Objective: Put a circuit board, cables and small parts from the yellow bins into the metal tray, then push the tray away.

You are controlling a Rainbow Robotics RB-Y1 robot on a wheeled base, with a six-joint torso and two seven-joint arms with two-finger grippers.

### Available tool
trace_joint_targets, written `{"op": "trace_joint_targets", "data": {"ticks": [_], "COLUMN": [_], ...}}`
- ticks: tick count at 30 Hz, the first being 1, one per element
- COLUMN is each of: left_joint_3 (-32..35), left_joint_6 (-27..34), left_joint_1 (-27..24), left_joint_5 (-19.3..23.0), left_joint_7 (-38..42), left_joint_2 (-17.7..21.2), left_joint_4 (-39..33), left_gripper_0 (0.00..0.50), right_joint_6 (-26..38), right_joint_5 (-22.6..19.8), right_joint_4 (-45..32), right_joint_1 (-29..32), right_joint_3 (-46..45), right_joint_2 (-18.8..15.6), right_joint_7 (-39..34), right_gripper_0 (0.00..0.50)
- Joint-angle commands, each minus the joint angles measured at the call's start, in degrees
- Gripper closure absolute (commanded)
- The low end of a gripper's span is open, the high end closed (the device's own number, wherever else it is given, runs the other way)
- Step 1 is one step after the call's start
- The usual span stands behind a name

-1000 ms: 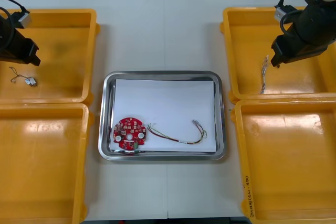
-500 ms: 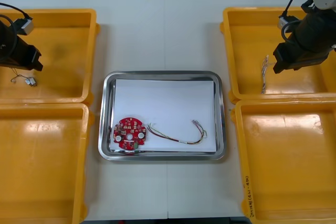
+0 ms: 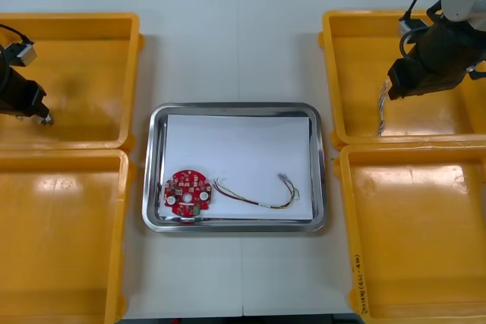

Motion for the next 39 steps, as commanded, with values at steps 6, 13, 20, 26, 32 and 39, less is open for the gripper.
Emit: {"op": "trace_joint_targets", "data": {"ticks": [6, 13, 20, 26, 32, 39], "left_joint_3": [1.2, 1.2, 1.2, 1.2, 1.2, 1.2], "left_joint_6": [-1.5, -2.1, -4.9, -6.8, -7.5, -7.5], "left_joint_1": [2.6, 3.6, 4.3, 4.3, 4.3, 4.3], "left_joint_5": [0.3, -0.4, -1.3, -2.5, -3.1, -3.5], "left_joint_7": [-2.4, -1.6, -0.8, -0.6, -0.6, -0.6], "left_joint_2": [2.8, 1.1, -1.2, -2.3, -2.3, -2.2], "left_joint_4": [-1.4, -1.2, -1.3, -1.3, -1.3, -1.3], "left_gripper_0": [0.0, 0.0, 0.0, 0.0, 0.041, 0.487], "right_joint_6": [-4.1, -4.7, -7.2, -8.3, -9.1, -10.2], "right_joint_5": [-0.2, -0.3, -0.7, -0.8, -1.0, -1.2], "right_joint_4": [-0.6, -0.6, -0.6, -0.6, -0.6, -0.6], "right_joint_1": [1.6, 3.0, 4.4, 5.1, 6.0, 6.6], "right_joint_3": [-1.0, 0.2, 0.5, 1.0, 2.5, 3.5], "right_joint_2": [1.3, 1.5, 2.4, 2.9, 2.9, 3.0], "right_joint_7": [-1.9, -2.6, -3.5, -4.4, -5.2, -6.1], "right_gripper_0": [0.0, 0.0, 0.0, 0.0, 0.0, 0.0]}}
